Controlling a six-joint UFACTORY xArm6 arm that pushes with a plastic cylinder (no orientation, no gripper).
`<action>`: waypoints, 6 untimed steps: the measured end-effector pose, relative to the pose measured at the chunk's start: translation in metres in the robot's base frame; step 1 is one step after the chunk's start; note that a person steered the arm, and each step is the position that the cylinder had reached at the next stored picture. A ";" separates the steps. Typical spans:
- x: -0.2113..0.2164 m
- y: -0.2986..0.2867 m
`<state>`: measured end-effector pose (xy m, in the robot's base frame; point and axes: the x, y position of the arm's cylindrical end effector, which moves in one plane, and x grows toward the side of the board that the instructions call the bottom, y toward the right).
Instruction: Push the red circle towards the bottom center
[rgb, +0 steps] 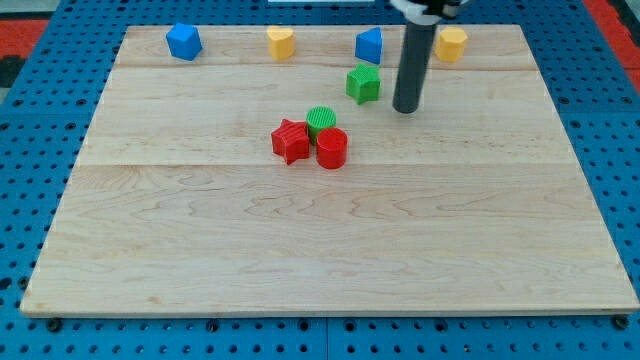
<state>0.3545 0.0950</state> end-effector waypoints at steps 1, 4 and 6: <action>-0.019 0.023; -0.019 -0.069; 0.009 -0.045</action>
<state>0.3636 0.0502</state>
